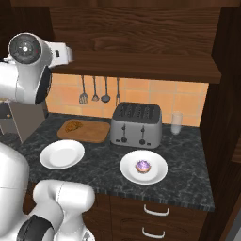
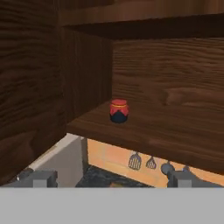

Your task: From the different types of pastries on the counter, select a croissant and place it on the cutting board. Then retrieve a jar of jam from the cabinet and place it alongside the croissant on the cutting board.

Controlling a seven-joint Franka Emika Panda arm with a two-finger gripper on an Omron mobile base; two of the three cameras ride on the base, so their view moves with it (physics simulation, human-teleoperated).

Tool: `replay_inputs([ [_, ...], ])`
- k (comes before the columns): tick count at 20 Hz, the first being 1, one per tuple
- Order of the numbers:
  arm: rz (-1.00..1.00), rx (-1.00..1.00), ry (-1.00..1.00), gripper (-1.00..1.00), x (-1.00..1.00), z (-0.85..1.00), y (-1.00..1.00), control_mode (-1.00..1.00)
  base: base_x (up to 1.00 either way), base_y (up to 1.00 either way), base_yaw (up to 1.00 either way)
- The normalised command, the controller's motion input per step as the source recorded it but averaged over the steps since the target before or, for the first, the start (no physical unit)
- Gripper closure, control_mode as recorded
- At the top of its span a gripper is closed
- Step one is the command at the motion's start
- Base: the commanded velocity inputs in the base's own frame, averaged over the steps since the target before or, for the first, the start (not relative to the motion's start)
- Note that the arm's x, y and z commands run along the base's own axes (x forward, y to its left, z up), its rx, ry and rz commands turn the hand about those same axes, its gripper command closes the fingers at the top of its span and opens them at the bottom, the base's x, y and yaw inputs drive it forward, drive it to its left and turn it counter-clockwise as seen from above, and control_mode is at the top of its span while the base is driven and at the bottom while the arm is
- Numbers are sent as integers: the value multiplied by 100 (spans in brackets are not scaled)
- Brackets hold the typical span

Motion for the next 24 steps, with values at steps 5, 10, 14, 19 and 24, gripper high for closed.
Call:
replay_inputs([
  [5, -11, -18, -27, -100, -4, -20, 1, -100, 0, 0, 0],
  [10, 0, 0, 0, -100, 16, 0, 3, -100, 0, 0, 0],
  [14, -1, 0, 2, -100, 43, 3, 11, -100, 0, 0, 0],
  [19, -6, 0, 7, -100, 39, 0, 12, -100, 0, 0, 0],
  [24, -6, 0, 4, -100, 40, 2, 29, -100, 0, 0, 0],
])
